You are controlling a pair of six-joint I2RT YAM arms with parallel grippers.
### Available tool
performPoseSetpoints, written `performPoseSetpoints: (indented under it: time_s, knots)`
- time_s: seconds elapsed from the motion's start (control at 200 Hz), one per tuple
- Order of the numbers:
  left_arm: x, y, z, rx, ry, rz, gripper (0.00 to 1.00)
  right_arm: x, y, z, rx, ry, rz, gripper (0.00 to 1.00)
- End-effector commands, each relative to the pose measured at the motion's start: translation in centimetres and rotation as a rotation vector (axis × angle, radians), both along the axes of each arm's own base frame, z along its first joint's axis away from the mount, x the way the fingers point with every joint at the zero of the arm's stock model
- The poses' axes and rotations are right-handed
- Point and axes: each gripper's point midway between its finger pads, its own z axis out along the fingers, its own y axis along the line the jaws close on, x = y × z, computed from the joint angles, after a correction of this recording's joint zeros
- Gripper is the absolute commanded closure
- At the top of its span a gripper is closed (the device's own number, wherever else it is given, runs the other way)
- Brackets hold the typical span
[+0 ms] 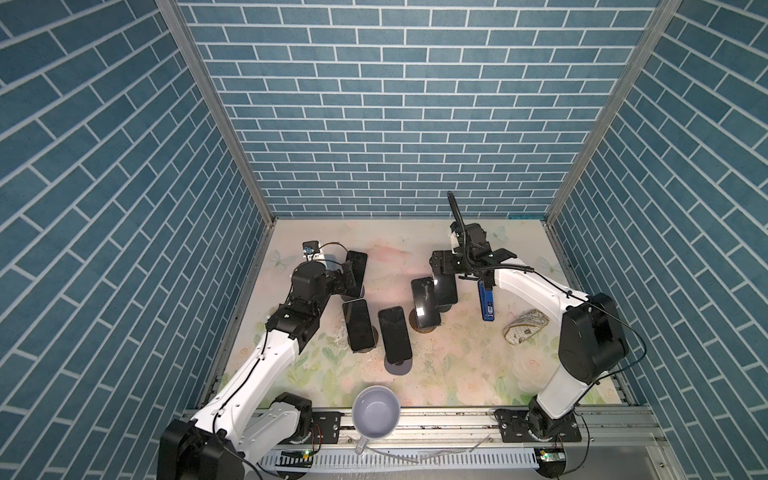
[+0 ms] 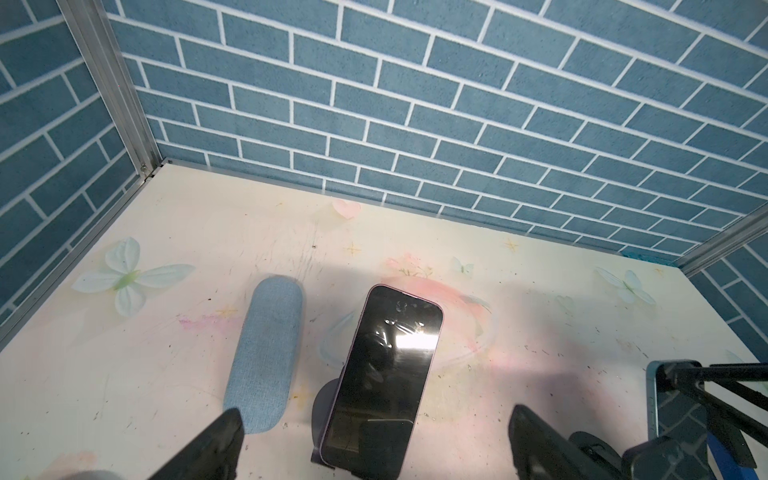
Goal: Remove the phone from the phone stand
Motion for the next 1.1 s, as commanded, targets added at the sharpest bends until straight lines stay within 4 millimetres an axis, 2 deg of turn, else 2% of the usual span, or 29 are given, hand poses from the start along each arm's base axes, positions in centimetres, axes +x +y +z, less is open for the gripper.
performPoseSetpoints:
  time_s: [0.0, 0.28, 0.64, 0.955, 1.095]
  knots:
    - [0.2, -0.2, 0.4, 0.011, -0.026, -0.005, 0.00, 0.7, 0.5, 0.5, -0.053, -0.008, -0.010, 0.01]
    - [0.5, -0.3, 0.3, 0.023, -0.029, -0.012, 0.00, 0.7, 0.5, -0.9, -0.175, 0.018, -0.028, 0.01]
    - [0.9, -0.5, 0.2, 0.031, -0.034, -0.018, 0.00, 0.5, 0.4, -2.4, -0.228, 0.044, -0.039, 0.08]
    - [0.7, 0.0, 0.4, 0.059, -0.038, -0.006, 0.00, 0.6, 0.7, -3.0, -0.247, 0.057, -0.037, 0.19]
    - [0.6, 0.1, 0.4, 0.065, -0.035, -0.002, 0.00, 0.5, 0.9, -3.0, -0.247, 0.055, -0.028, 0.33]
